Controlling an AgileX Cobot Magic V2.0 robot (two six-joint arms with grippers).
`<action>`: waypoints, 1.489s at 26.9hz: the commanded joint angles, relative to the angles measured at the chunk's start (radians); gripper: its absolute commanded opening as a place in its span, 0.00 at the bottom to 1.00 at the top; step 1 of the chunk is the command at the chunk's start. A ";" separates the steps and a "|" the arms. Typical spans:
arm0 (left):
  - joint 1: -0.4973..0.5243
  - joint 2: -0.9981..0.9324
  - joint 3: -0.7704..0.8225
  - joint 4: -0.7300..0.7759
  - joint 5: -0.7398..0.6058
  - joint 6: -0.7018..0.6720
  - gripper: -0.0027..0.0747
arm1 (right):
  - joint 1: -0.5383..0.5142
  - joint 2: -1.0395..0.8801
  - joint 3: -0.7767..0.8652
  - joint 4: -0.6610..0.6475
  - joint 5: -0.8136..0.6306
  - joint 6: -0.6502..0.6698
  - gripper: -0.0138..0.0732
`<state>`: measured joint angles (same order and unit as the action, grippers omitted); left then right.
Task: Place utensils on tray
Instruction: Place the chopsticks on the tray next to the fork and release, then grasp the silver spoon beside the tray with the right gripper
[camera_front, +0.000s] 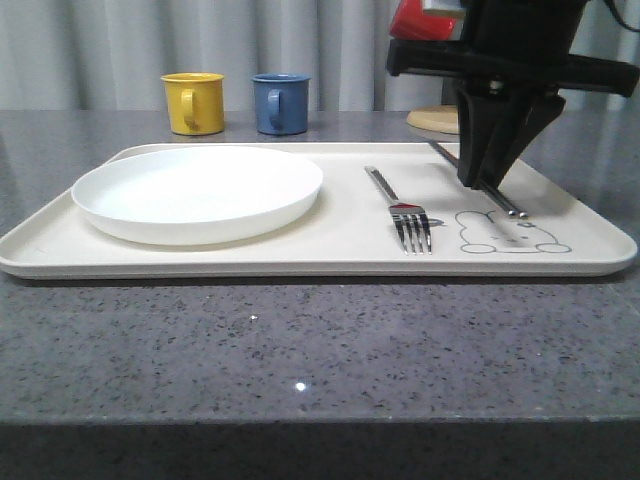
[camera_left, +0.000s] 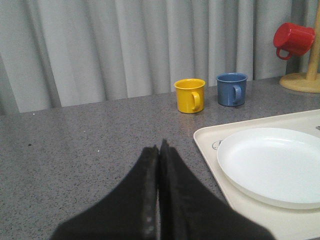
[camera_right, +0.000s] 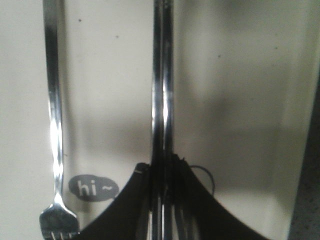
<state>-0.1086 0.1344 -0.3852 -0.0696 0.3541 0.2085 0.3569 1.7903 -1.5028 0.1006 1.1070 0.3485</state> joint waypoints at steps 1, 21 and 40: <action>0.001 0.012 -0.028 -0.011 -0.087 -0.008 0.01 | -0.002 -0.022 -0.035 0.024 -0.021 0.002 0.20; 0.001 0.012 -0.028 -0.011 -0.088 -0.008 0.01 | -0.097 -0.110 -0.037 -0.047 0.002 -0.056 0.47; 0.001 0.012 -0.028 -0.011 -0.088 -0.008 0.01 | -0.571 -0.111 -0.032 -0.048 0.054 -0.297 0.47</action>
<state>-0.1086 0.1344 -0.3852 -0.0696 0.3498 0.2085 -0.1955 1.7052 -1.5108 0.0551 1.1896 0.0768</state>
